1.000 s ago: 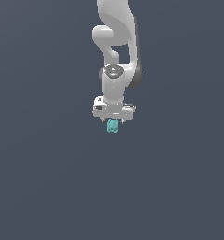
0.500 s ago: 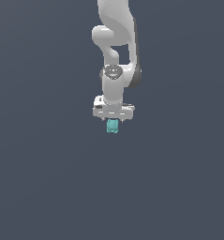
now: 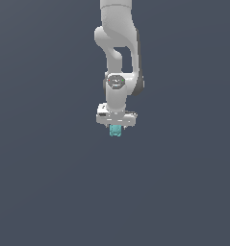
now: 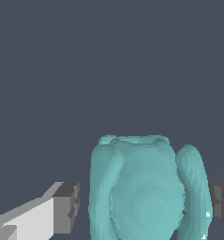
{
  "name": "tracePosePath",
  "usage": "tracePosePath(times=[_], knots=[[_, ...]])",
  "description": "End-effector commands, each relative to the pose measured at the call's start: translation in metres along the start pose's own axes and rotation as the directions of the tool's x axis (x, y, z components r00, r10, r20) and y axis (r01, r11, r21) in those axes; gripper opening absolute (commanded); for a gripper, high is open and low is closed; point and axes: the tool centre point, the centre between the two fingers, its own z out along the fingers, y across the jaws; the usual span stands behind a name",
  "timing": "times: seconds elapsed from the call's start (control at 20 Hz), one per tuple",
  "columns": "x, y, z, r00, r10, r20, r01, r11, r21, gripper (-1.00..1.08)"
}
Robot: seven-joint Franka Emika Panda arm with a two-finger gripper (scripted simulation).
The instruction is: Pick up the object and move it to a goal position.
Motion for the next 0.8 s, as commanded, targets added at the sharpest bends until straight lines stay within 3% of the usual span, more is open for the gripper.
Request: tracePosePath(times=[0.0,0.25,0.3,0.75], knots=[[0.0,0.0002,0.009,1.0,0.0,-0.001,0.0,1.0,0.0,1.0],[0.0002,0.0,0.0156,1.0,0.0,-0.001,0.0,1.0,0.0,1.0],[0.0002,0.0,0.0156,1.0,0.0,-0.001,0.0,1.0,0.0,-1.0],[0.0002,0.0,0.0156,1.0,0.0,-0.001,0.0,1.0,0.0,-1.0]])
